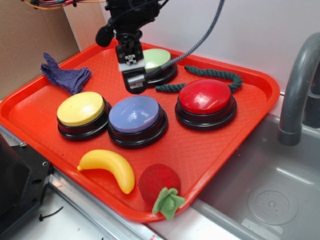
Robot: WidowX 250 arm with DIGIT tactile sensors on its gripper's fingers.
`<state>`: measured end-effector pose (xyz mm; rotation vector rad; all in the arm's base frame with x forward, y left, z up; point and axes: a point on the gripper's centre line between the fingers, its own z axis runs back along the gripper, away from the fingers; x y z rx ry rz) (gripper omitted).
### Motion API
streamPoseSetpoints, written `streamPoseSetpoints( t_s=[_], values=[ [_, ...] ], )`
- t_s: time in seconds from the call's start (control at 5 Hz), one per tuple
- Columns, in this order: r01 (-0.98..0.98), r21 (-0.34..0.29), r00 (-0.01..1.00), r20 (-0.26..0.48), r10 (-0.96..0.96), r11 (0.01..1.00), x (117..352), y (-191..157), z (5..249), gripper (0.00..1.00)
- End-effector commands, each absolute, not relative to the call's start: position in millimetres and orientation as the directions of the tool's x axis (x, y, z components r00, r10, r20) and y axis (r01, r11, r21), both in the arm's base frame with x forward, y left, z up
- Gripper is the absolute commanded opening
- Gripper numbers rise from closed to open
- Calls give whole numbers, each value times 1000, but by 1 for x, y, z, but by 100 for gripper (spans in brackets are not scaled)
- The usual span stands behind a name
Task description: Push the purple button.
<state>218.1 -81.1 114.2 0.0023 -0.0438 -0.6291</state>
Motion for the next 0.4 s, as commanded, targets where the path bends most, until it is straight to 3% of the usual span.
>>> streamPoseSetpoints(
  t_s=[0.0, 0.2],
  values=[
    [546, 35, 834, 72, -547, 837, 210, -92, 149, 100],
    [536, -12, 841, 87, -533, 844, 209, -96, 162, 100]
  ],
)
